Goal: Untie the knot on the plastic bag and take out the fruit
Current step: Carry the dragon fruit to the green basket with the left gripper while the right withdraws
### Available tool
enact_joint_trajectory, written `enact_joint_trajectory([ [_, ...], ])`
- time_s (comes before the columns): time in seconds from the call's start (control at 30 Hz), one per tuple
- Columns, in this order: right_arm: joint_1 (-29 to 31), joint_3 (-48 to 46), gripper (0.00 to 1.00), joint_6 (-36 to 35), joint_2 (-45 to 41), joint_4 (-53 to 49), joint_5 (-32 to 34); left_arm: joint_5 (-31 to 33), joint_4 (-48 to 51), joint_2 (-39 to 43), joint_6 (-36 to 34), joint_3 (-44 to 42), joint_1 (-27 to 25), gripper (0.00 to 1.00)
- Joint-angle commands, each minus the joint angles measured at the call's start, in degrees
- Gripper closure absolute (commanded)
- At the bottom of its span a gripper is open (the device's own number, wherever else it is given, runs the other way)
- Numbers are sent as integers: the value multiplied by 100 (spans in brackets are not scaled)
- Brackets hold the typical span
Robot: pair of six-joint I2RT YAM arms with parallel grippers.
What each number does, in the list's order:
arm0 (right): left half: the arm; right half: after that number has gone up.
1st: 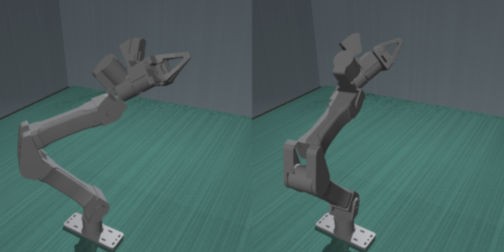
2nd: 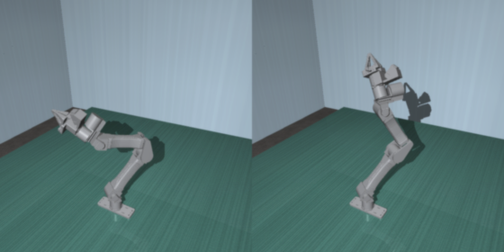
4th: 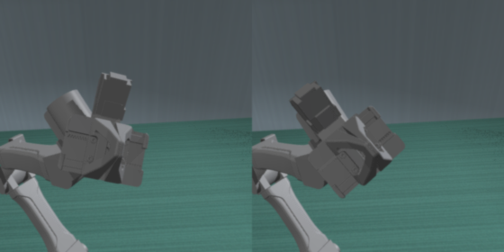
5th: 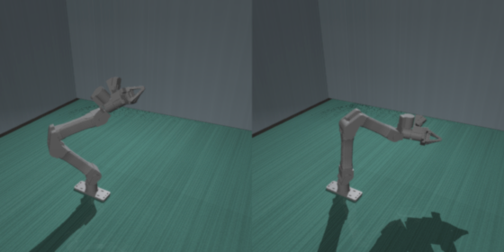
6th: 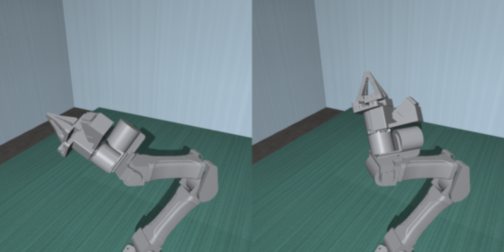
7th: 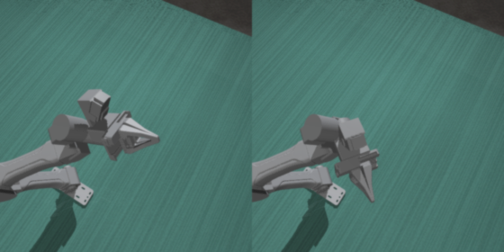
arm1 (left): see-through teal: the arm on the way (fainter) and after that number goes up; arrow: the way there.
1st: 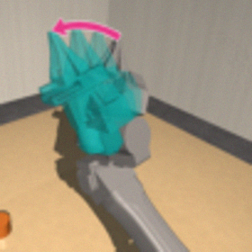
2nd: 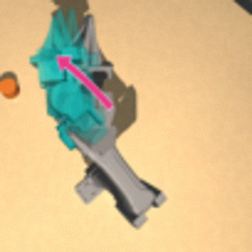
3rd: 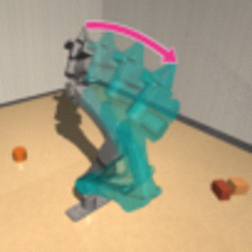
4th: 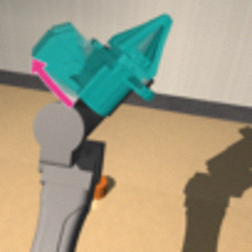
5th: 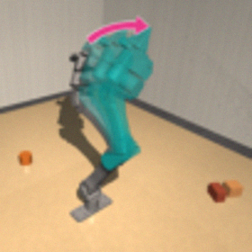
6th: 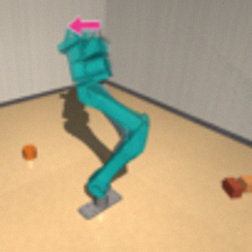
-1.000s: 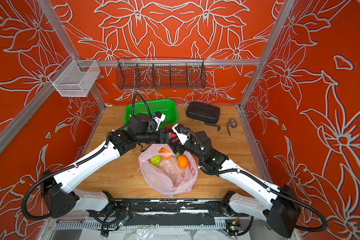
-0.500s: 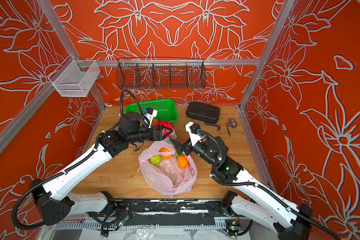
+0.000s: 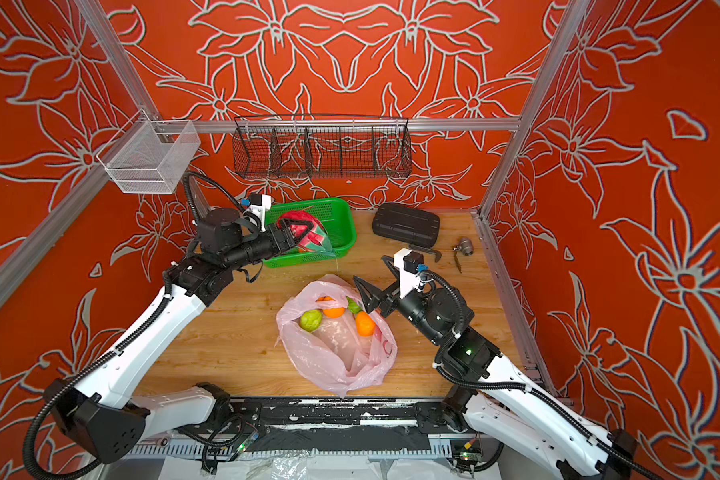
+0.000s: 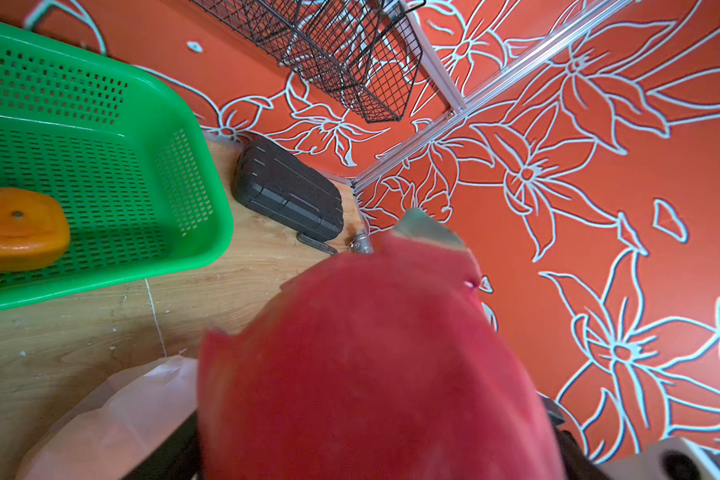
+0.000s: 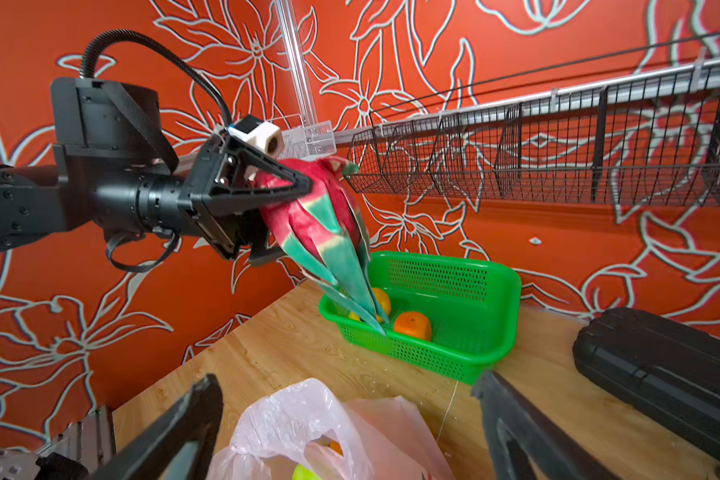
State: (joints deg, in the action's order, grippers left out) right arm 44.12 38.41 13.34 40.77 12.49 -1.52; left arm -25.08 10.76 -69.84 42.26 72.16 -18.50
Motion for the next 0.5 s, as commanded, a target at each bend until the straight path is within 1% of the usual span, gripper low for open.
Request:
enact_joint_trajectory([
  [0.0,-8,-83,3,280,-137,82,102,-237,-742,29,367,-10,313,39],
  [0.17,-2,-175,3,430,-203,14,64,-617,-1598,-378,1117,-290,864,40],
  [0.3,-1,-226,3,475,-322,-106,151,-524,-1578,-872,1196,-138,1078,41],
  [0.47,-8,-323,3,560,-438,-112,246,-248,-1868,-1508,1480,-149,1280,41],
])
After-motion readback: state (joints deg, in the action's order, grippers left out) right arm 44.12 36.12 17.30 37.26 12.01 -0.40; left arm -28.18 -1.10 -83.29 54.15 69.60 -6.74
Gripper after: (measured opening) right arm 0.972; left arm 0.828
